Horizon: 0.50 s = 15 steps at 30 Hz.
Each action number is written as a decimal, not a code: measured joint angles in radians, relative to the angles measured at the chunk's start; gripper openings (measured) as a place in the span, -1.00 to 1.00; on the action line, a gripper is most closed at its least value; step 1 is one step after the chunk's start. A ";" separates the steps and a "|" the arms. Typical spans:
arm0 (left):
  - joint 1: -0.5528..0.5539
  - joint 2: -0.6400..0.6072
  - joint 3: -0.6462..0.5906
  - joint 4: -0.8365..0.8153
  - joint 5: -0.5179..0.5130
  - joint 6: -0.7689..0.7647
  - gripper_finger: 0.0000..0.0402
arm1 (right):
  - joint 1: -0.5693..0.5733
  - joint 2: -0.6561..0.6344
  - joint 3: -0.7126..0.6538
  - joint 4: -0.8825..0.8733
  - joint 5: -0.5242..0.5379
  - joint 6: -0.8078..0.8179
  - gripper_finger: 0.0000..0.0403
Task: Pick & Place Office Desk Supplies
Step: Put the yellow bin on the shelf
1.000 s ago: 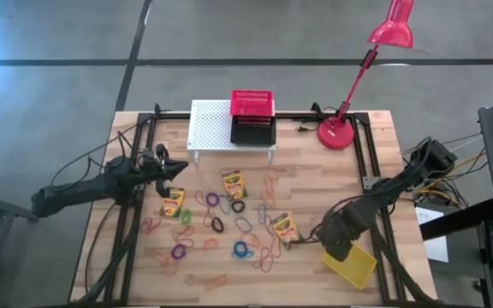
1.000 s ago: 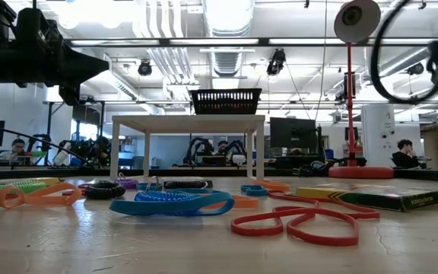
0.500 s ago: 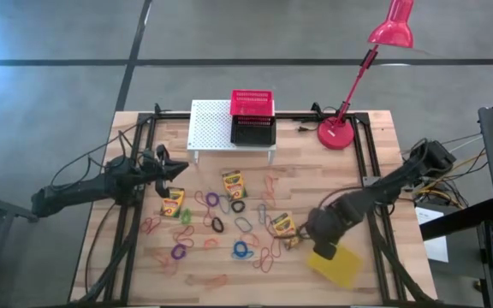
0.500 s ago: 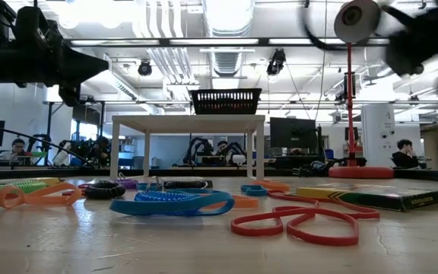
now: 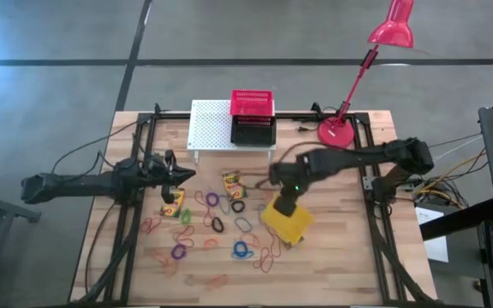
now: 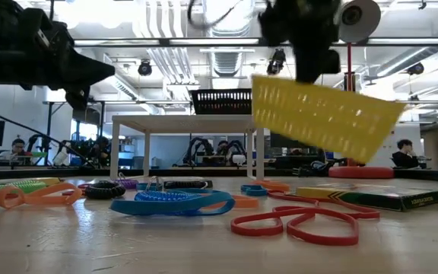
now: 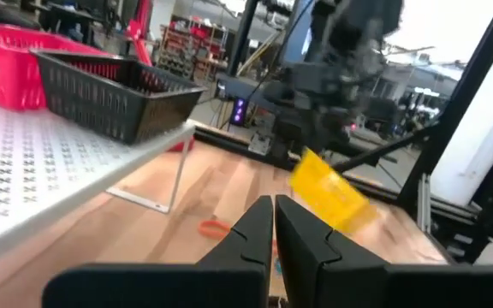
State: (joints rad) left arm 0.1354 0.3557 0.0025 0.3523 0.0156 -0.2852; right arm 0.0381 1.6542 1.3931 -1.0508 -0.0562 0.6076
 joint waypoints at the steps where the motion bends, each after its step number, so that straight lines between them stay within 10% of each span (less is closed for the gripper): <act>1: -0.001 0.020 0.000 0.000 -0.001 0.000 -0.88 | -0.021 0.006 0.001 -0.030 0.000 -0.002 -0.93; 15: -0.002 0.107 0.000 0.014 -0.001 -0.003 -0.88 | -0.241 -0.192 -0.344 -0.068 0.005 0.193 -0.93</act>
State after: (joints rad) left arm 0.1333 0.4625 0.0025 0.3665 0.0147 -0.2886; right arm -0.2033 1.4624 1.0491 -1.1190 -0.0513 0.8001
